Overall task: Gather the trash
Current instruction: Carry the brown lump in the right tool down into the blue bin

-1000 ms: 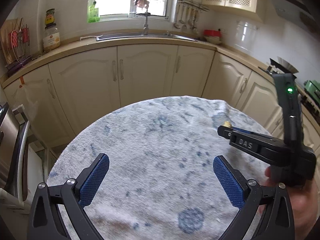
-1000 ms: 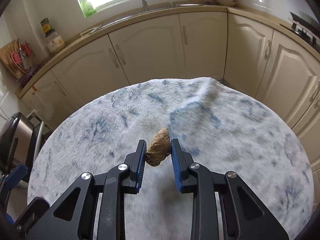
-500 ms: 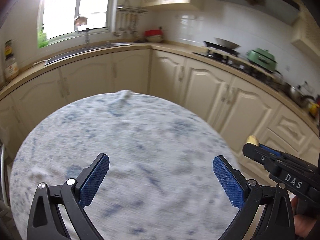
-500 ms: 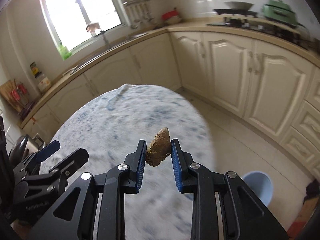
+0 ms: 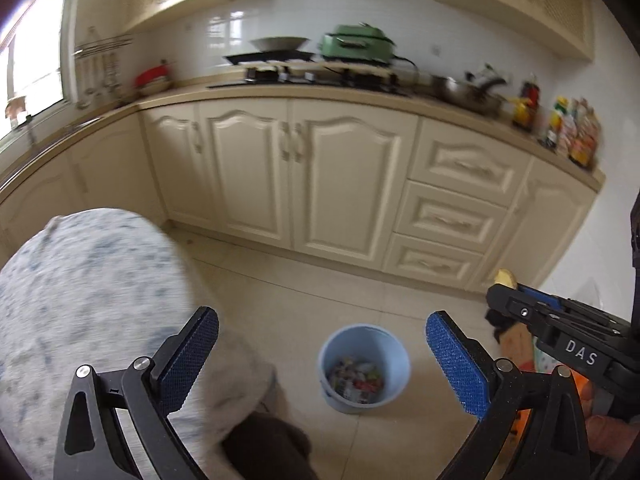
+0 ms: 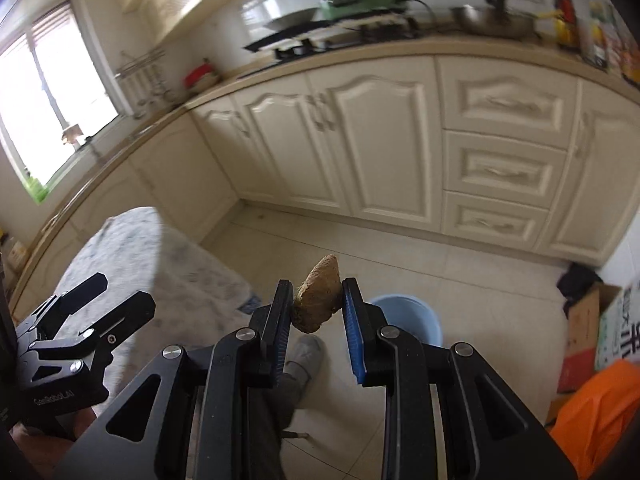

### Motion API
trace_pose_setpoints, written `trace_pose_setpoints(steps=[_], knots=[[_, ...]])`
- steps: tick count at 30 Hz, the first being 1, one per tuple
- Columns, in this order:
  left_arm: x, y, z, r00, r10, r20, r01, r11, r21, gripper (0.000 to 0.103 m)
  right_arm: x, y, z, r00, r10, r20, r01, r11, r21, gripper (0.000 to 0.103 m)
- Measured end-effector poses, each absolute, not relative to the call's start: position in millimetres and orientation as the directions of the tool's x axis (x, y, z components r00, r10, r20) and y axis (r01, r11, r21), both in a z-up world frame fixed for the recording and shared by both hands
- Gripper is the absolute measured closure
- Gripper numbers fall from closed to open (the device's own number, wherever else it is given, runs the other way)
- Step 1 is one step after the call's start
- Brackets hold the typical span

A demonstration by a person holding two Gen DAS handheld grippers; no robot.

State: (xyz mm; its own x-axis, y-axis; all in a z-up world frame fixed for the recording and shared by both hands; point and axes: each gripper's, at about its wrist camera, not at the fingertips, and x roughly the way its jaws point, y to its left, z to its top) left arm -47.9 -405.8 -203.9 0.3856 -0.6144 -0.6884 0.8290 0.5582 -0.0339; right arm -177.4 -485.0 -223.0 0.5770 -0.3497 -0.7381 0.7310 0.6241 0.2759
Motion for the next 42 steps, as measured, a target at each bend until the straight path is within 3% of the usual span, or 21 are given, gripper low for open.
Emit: trace_pose_setpoints(steps=[12,19,24,30,35,39,40,41,42], knots=[[-37.0,-538.5,-349.6,0.239,-0.519,-0.820,0.879,0.475,-0.044,0.001,-228.8,-567.5,-344.3,0.434,-0.328,-0.839,0.846,0.470,0.254,0.078],[44.4,-610.9,-474.4,0.148,-0.349,-0.925,0.793,0.602,-0.100,0.001,-215.2,-595.0,-437.6,0.402,-0.234,-0.885,0.852,0.450,0.267,0.078],[93.5,-664.9,-571.9,0.108,-0.226,-0.968,0.718,0.691,-0.081,0.001,-190.6,-607.3,-500.3,0.390,-0.166,-0.906,0.851,0.440,0.287,0.078],[115.8,-671.9,-666.3,0.071,-0.098,-0.993,0.682,0.731,-0.023,0.005,-170.5,-609.9,-565.6,0.376,-0.094,-0.922,0.848,0.435,0.302,0.078],[127.3,-678.4,-732.6,-0.026,-0.007,-1.000,0.607,0.794,-0.022,0.026,-164.9,-604.9,-611.1,0.358,-0.020,-0.934,0.857,0.404,0.320,0.078],[126.6,-688.8,-776.7,-0.092,0.034,-0.995,0.582,0.813,-0.026,0.035,-163.0,-601.8,-628.6,0.343,0.004,-0.939,0.859,0.402,0.316,0.078],[126.0,-692.5,-784.7,-0.108,0.042,-0.993,0.585,0.811,-0.030,0.051,-161.4,-601.7,-630.5,0.339,0.007,-0.941,0.859,0.406,0.312,0.078],[124.8,-693.6,-789.3,-0.120,0.053,-0.991,0.594,0.804,-0.029,0.075,-159.5,-603.7,-634.6,0.332,0.009,-0.943,0.857,0.414,0.306,0.078],[124.1,-697.2,-793.6,-0.136,0.049,-0.990,0.599,0.800,-0.042,0.077,-158.0,-603.7,-635.9,0.328,0.010,-0.945,0.857,0.418,0.302,0.078]])
